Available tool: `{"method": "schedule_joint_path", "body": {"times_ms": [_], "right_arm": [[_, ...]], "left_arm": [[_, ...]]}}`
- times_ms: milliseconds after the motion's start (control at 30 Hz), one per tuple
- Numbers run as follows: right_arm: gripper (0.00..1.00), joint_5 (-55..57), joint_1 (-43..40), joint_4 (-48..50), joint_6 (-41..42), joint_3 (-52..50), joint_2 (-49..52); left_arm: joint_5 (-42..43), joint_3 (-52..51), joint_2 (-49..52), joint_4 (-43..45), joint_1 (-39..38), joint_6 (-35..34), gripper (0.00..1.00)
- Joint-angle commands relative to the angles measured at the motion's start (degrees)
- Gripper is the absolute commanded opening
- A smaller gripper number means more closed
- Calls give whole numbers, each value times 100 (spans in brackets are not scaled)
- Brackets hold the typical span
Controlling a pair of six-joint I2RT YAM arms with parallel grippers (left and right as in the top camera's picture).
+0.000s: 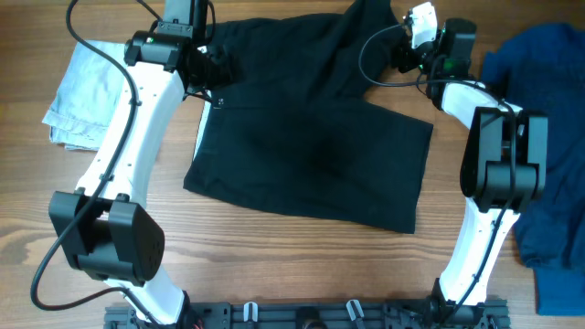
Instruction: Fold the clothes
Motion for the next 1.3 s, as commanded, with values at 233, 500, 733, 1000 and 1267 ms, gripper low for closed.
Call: {"method": "schedule_joint_path", "body": {"times_ms": [233, 500, 733, 1000, 1267], "right_arm": [[28, -306, -17, -15, -103, 138, 125], [4, -306, -70, -223, 730, 138, 17], [4, -114, -389, -2199, 1259, 138, -608], [4, 1191, -745, -3676, 1246, 136, -778], [4, 2017, -785, -4800, 1250, 127, -778]], "left_arm": [[-94, -24, 15, -42, 4, 24, 100], [-94, -26, 15, -44, 4, 24, 100], [-94, -24, 15, -39, 4, 26, 100], [-96, -26, 22, 70, 4, 24, 100], [-92, -26, 273, 289, 4, -146, 100]]}}
